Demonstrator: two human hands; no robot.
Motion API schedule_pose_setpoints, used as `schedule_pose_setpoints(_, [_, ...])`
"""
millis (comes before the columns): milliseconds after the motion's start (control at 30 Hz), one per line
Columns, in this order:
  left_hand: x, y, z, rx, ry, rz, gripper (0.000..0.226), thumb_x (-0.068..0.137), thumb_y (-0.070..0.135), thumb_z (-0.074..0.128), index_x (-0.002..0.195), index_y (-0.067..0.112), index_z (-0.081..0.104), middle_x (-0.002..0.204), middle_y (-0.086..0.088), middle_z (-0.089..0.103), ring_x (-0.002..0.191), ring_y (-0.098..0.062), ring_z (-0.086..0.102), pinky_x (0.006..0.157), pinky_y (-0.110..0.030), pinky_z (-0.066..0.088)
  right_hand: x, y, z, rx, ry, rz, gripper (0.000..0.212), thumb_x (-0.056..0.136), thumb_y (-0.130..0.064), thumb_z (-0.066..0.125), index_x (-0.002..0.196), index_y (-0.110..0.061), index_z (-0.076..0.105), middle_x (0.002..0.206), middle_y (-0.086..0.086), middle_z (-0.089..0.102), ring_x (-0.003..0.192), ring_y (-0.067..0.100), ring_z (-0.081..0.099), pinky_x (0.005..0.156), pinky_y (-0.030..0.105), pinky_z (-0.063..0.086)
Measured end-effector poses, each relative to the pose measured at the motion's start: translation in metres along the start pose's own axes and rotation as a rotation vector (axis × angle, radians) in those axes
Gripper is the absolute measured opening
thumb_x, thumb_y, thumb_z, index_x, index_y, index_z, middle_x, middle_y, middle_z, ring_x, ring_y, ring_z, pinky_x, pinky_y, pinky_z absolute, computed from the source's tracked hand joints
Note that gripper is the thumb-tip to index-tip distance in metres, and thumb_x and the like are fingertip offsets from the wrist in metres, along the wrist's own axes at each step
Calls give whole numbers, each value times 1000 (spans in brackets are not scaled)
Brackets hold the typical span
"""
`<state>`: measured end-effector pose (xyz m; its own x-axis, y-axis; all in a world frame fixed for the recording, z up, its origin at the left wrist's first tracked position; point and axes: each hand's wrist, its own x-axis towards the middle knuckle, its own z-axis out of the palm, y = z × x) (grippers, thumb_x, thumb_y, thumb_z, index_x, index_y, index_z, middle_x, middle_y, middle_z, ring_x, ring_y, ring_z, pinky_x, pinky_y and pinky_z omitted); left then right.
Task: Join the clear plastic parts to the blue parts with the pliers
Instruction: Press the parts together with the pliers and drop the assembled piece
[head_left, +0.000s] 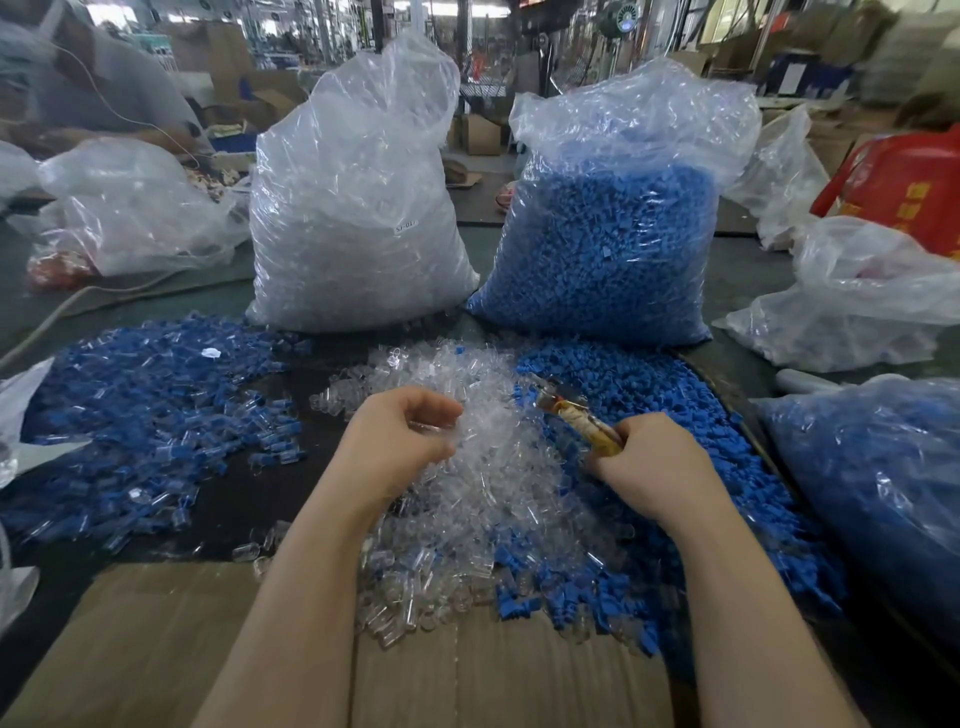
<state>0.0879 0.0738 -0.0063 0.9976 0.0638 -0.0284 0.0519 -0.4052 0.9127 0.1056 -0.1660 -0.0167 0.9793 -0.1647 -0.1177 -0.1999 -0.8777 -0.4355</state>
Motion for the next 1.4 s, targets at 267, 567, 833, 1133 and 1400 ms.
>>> schedule_pose_setpoints(267, [0,-1,0,-20,-18,-7,34,80,-1,74,98,27,70,97,9,71,84,-9,69,65,-13,51,-7,-17,17,-102,139,49,20,82,-35,67,76,-20,54,69,1,57,58,18,52,48,25,33])
schedule_pose_setpoints(567, [5,-12,-17,-22,77,-111,25,87,3,69,97,25,68,97,4,70,87,-8,64,69,-22,45,-9,-17,17,-120,171,18,20,83,-35,63,75,-21,51,69,0,56,57,17,51,47,25,32])
schedule_pose_setpoints(833, [0,-6,-11,151,-143,-116,30,76,16,83,98,28,66,90,4,68,84,-12,66,69,-20,47,-11,-17,14,-117,154,2,20,83,-32,63,74,-20,51,69,1,56,58,19,52,48,25,31])
schedule_pose_setpoints(1133, [2,-4,-3,254,22,-34,10,81,24,79,84,30,71,87,10,73,80,-7,68,76,-27,54,-7,-16,13,-78,44,-18,11,81,-27,62,78,-19,55,71,3,58,63,21,57,54,27,41])
schedule_pose_setpoints(1400, [1,-1,-3,-86,79,-64,7,82,17,79,84,23,76,75,0,75,66,-11,65,67,-27,58,-4,-1,12,20,125,80,10,81,-21,61,77,-15,54,67,6,57,57,23,54,48,25,34])
